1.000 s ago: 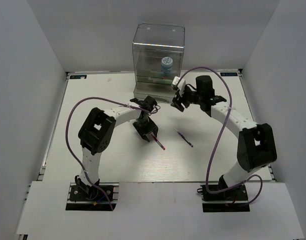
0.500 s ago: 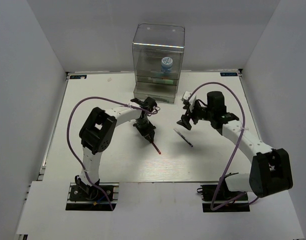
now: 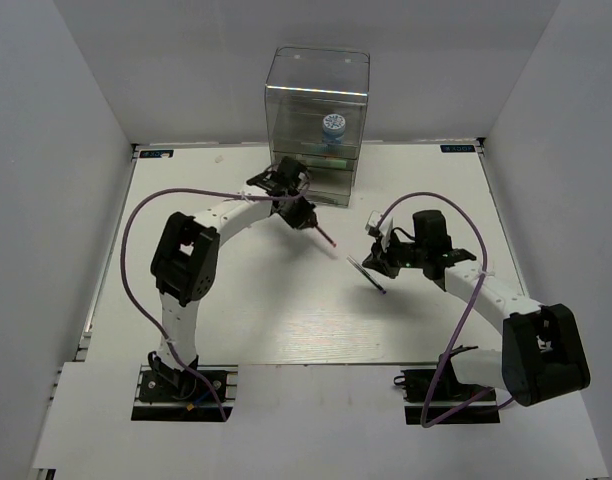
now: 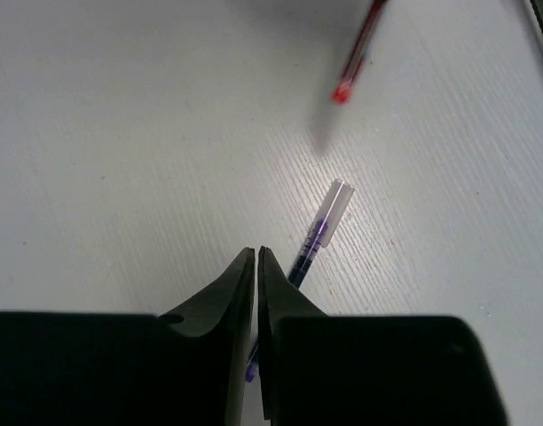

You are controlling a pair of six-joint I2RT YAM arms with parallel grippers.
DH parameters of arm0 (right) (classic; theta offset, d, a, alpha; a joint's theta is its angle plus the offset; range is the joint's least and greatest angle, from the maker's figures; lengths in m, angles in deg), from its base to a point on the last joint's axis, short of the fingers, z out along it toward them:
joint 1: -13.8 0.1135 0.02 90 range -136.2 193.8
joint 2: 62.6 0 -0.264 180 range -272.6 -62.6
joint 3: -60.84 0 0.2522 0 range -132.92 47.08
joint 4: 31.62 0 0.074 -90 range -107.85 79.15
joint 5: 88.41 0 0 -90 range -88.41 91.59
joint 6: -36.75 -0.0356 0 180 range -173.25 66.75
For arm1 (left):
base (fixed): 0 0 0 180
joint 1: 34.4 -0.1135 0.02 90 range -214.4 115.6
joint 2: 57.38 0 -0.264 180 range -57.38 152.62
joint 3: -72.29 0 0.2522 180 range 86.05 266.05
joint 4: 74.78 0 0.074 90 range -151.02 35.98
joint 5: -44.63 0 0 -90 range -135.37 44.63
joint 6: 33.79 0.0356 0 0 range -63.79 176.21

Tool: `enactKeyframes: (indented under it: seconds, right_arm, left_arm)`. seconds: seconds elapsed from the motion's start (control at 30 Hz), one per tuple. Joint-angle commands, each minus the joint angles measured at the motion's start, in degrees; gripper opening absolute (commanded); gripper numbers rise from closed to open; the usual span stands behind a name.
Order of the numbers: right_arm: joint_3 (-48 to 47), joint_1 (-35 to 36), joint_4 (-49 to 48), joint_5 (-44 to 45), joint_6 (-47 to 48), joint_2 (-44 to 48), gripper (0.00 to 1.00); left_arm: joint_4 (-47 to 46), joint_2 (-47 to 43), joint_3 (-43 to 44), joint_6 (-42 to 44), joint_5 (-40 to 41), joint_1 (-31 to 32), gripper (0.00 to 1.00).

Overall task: Sort the stationery into containers
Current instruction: Place the pen in the drawer.

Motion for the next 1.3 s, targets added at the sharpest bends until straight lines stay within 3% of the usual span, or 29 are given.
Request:
enactKeyframes:
  seconds: [0.0,0.27,0.4,0.43,0.53,0.6,0.63,0.67,0.77,0.9,1.13,1.27]
  right_arm:
    - [0.9,-0.3,-0.1,-0.5,-0.4,1.3,0.10]
    - [2.8,-0.3,0.4,1.5,-0.4,2.2,0.22]
    - [3.5,-0.3,-0.1,2.6,-0.4,2.2,0.40]
    - [3.6,-0.2,-0.3,2.9,-0.5,2.3,0.49]
    - [3.5,-0.5,-0.3,4.5,-0.5,1.9,0.57]
    - [3.2,-0.2,-0.3,5.4,-0.6,1.5,0.59]
    - [3.2,-0.2,-0.2,5.9,-0.4,0.4,0.59]
    - [3.0,-0.2,-0.4,6.7,-0.6,0.9,0.60]
    - [2.6,-0.2,-0.2,7.2,-0.7,-0.4,0.60]
    - [2.4,0.0,-0.2,7.7,-0.7,-2.0,0.62]
    - [-0.5,0.5,0.8,8.2,-0.1,-6.7,0.62]
    - [-1.9,1.2,1.1,10.2,0.2,-9.6,0.62]
  left_arm:
    - [-9.4,-2.9,3.1,-4.7,2.4,-3.2,0.00]
    - [-18.6,3.9,9.3,-15.5,1.9,-6.9,0.00]
    - [-20.2,8.3,14.2,-18.0,1.9,-8.1,0.00]
    - [-19.5,9.4,15.4,-18.0,1.9,-8.6,0.00]
    - [-15.9,13.4,20.5,-18.0,2.5,-9.1,0.00]
    - [-15.9,13.9,21.2,-18.0,2.5,-9.1,0.09]
    - [-15.9,14.6,21.2,-18.0,2.5,-9.1,0.16]
    - [-15.9,14.6,21.2,-18.0,2.5,-9.1,0.29]
    - [-17.1,14.6,21.2,-18.0,2.5,-9.6,0.45]
    - [-17.8,13.4,21.2,-16.9,1.5,-9.6,0.56]
    - [-18.9,8.0,18.7,-8.9,-0.3,-9.6,0.59]
    - [-20.1,0.2,9.5,-0.9,-0.9,-9.6,0.60]
